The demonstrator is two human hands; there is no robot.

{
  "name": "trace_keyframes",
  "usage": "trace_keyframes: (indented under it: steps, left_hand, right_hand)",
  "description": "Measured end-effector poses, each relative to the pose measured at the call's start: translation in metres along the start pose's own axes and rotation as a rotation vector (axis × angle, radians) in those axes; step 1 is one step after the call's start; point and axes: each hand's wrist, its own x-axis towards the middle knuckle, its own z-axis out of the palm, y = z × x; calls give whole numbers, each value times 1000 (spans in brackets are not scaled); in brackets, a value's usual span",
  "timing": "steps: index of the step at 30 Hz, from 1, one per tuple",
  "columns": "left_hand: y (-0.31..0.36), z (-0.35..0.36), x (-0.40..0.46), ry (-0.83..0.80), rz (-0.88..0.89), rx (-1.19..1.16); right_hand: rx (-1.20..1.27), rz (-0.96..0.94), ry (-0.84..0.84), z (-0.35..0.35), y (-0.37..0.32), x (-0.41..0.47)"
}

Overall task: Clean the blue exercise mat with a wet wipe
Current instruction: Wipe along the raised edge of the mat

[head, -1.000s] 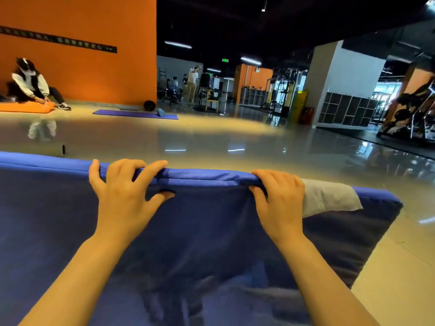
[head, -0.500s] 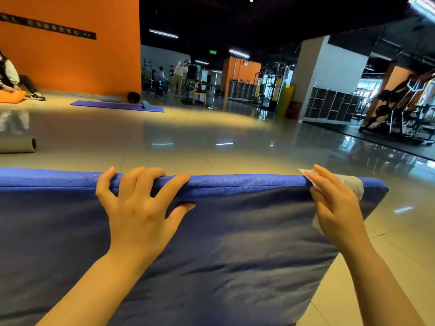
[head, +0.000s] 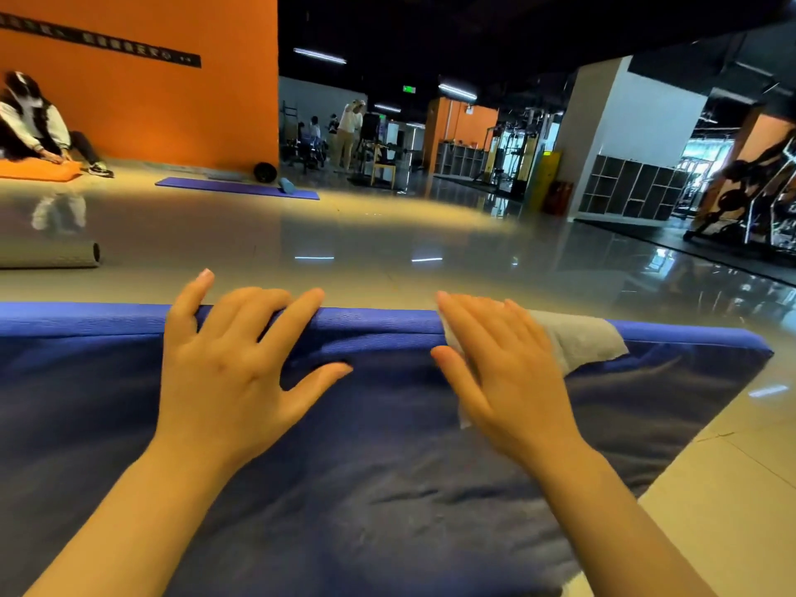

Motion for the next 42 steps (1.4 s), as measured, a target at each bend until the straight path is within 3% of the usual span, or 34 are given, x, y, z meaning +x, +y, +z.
trace_keyframes:
  steps: [5, 9, 12, 16, 20, 22, 26, 31, 37, 42]
  left_hand:
    - [-25, -16, -11, -81, -23, 44]
    - [-25, -15, -12, -88, 49, 52]
    - [-24, -14, -13, -54, 48, 61]
    - [-20, -15, -14, -34, 16, 44]
    - [-22, -20, -16, -33, 5, 51]
    - [-24, -19, -17, -32, 26, 71]
    - [-29, -18, -20, -46, 73, 93]
    - [-34, -17, -21, -84, 122, 93]
    - [-31, -15, -21, -64, 100, 75]
    - [-31, -16, -21, -47, 95, 67]
  right_hand:
    - [-76, 323, 100, -13, 61, -17]
    - [176, 413, 290, 3, 34, -2]
    - [304, 337, 338, 22, -15, 8]
    - [402, 120, 240, 42, -95, 17]
    - [376, -54, 118, 34, -97, 20]
    - [235, -48, 89, 28, -69, 18]
    - [-23, 147, 63, 15, 0, 3]
    - [-68, 302, 106, 1, 53, -16]
    - [95, 252, 313, 22, -13, 8]
    - [236, 34, 224, 50, -90, 15]
